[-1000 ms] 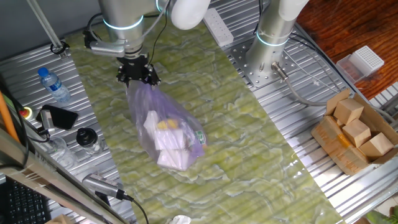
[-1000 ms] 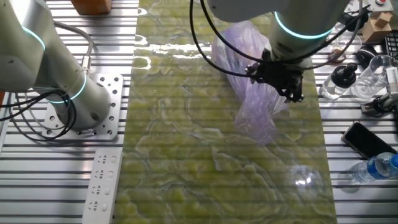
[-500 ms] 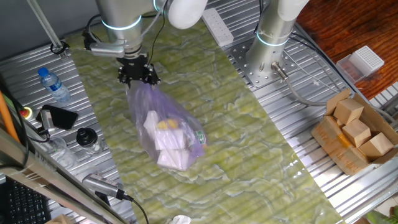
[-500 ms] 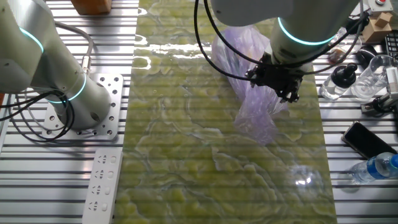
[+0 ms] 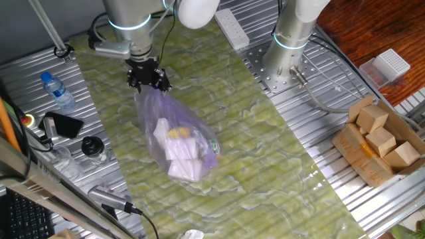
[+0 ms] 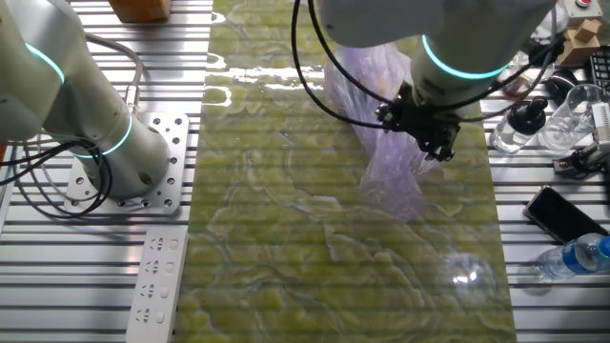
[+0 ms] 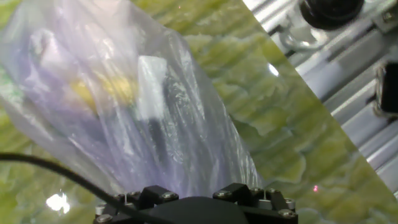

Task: Pick up a bag of things

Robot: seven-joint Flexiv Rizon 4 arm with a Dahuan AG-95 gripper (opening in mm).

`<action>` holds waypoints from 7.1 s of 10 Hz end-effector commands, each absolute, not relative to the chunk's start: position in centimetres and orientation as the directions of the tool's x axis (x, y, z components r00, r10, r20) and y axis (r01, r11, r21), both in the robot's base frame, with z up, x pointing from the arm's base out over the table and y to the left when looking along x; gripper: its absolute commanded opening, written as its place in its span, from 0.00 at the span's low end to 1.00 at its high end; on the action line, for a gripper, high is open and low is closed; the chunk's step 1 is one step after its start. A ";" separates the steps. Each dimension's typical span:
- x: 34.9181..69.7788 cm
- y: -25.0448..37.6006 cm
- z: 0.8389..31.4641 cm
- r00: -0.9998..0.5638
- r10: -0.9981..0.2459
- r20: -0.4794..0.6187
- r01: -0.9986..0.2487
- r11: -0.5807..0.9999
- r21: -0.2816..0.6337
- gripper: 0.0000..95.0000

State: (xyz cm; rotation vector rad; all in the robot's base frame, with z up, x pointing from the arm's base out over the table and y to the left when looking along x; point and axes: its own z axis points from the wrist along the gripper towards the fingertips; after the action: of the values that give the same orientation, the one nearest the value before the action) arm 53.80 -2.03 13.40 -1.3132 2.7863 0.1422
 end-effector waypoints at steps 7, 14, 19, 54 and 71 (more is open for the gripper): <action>53.7 -2.4 13.4 -0.541 -0.841 0.015 -0.841 0.541 -0.003 1.00; 52.7 -4.3 12.3 -0.372 -0.928 -0.026 -0.928 0.372 -0.002 1.00; 53.6 -5.0 9.4 -0.346 -0.933 -0.098 -0.938 0.347 0.012 1.00; 49.0 -2.7 16.1 -0.767 -0.638 0.064 -0.638 0.770 0.024 0.00; 45.2 -0.6 20.9 -0.917 -0.398 -0.022 -0.396 0.915 -0.073 0.00</action>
State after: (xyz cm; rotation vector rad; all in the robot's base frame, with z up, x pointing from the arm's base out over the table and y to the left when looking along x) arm 45.11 -0.71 20.86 -0.6529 3.0712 -0.1463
